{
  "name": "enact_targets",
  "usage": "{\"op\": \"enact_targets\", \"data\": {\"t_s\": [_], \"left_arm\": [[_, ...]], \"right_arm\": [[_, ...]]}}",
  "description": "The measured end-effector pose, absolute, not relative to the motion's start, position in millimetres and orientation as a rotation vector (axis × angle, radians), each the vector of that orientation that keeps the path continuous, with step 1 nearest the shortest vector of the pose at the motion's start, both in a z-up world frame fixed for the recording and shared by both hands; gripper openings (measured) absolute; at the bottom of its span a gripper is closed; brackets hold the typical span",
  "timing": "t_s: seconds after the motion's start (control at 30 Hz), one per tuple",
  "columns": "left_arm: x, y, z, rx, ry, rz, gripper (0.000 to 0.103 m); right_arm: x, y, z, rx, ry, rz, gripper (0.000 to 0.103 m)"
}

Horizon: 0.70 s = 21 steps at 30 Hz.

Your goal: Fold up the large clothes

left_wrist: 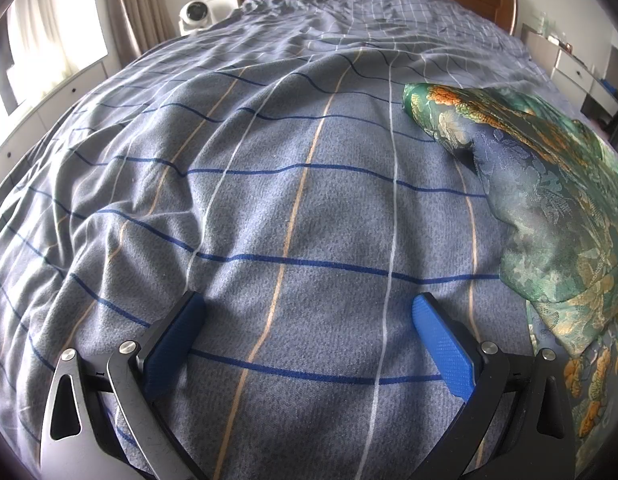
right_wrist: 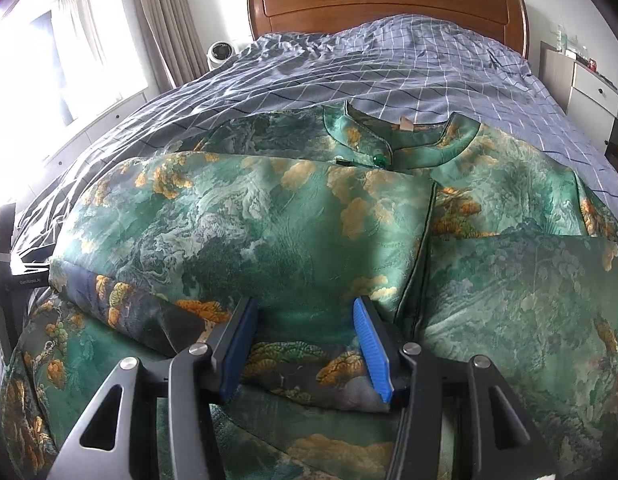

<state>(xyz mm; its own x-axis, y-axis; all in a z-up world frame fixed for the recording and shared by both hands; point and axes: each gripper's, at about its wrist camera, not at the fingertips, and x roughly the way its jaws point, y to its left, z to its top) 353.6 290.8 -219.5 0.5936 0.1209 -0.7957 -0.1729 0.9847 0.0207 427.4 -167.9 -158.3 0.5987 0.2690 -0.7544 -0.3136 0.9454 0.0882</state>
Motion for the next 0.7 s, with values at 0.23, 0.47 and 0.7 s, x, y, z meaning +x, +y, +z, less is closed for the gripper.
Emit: {"op": "enact_targets", "data": {"t_s": [0.23, 0.47, 0.7], "left_arm": [[353, 291, -220, -0.061, 0.920, 0.171, 0.103], [351, 288, -221, -0.053, 0.917, 0.177, 0.103], [356, 289, -221, -0.061, 0.933, 0.165, 0.103]], "right_arm": [[427, -166, -156, -0.062, 0.871, 0.336, 0.051], [403, -178, -119, -0.002, 0.864, 0.309, 0.063], [322, -238, -87, 0.015, 0.833, 0.220, 0.074]]}}
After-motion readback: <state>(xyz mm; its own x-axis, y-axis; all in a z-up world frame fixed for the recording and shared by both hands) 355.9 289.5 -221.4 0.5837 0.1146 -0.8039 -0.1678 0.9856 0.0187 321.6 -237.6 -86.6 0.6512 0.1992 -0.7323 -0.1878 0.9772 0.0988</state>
